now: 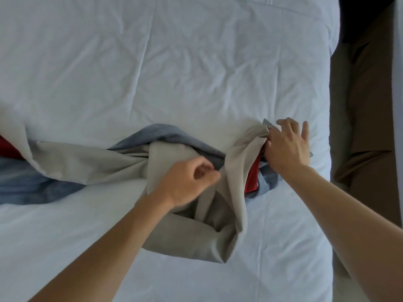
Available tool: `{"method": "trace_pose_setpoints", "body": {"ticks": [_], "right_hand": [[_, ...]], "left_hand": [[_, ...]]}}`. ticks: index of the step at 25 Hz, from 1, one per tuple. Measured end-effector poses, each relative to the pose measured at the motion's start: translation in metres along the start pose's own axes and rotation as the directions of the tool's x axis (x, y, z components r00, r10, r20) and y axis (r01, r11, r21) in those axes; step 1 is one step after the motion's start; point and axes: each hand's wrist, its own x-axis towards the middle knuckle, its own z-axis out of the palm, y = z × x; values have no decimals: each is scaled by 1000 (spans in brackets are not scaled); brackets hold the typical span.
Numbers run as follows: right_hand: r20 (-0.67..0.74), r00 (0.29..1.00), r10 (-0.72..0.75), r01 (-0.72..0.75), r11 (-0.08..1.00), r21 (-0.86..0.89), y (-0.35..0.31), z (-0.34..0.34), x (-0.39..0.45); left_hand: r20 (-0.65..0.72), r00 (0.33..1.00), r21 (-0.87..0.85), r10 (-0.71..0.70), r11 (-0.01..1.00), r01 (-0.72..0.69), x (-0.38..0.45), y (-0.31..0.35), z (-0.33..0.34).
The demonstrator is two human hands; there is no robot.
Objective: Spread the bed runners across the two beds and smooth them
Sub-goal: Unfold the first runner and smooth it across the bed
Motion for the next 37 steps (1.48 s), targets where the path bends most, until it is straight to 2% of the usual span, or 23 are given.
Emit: {"method": "trace_pose_setpoints", "body": {"ticks": [1,3,5,6,7,9,10,11,15,19,21,22,24,26,27,29,32,34,36,37], "right_hand": [[-25,1000,-16,17,999,27,-4,0,-1],[-84,995,-60,67,994,82,-14,-1,-6],[-122,988,-96,109,988,105,-18,-2,-10],[-131,985,-110,125,986,108,-19,-3,-13],[-135,983,-125,140,984,111,-18,-4,-16],[-139,978,-155,172,978,119,-18,-6,-21],[-148,974,-171,190,974,127,-19,-7,-25],[-163,969,-186,210,967,142,-19,-9,-31],[-230,923,-308,351,920,175,-18,-19,-63],[-256,757,-601,643,754,131,-31,-19,-93],[-239,672,-700,729,683,49,-43,-13,-93],[-254,658,-709,736,677,17,-49,-10,-87],[-316,706,-633,669,743,8,-60,-8,-66],[-336,802,-493,535,844,37,-67,-10,-42],[-325,848,-420,457,888,45,-68,-11,-29],[-252,930,-268,288,957,43,-72,-13,-9],[-72,992,-99,100,995,20,-82,-16,6],[-83,988,-132,134,991,19,-87,-18,6],[-175,942,-287,308,945,107,-92,-24,-4],[-218,892,-396,432,889,151,-98,-27,-10]], "left_hand": [[82,996,44,31,998,-35,-11,3,5],[200,975,246,93,959,-142,-26,13,26],[149,979,433,136,881,-188,-32,21,52],[80,987,437,141,885,-161,-31,24,63],[-1,994,368,107,925,-99,-29,27,69],[-117,991,78,-63,994,72,-21,31,77],[-151,980,-26,-127,992,125,-17,33,79],[-196,970,-48,-145,989,138,-13,36,81],[-331,941,69,-70,993,99,3,37,68],[-378,925,156,-32,983,98,43,40,36],[-365,928,122,-80,984,132,57,43,20],[-348,932,88,-102,986,140,60,42,15],[-314,942,-5,-114,993,119,52,32,6],[-329,943,-47,-50,998,37,24,16,-1],[-347,938,8,9,1000,-7,6,7,-3],[-338,932,244,131,969,-47,-27,-13,-7],[-226,940,556,258,826,-93,-42,-43,-5],[-248,909,645,334,758,-102,-25,-55,-8],[-283,893,673,350,736,-75,2,-52,-17],[-287,888,674,359,734,-79,16,-48,-23]]}}
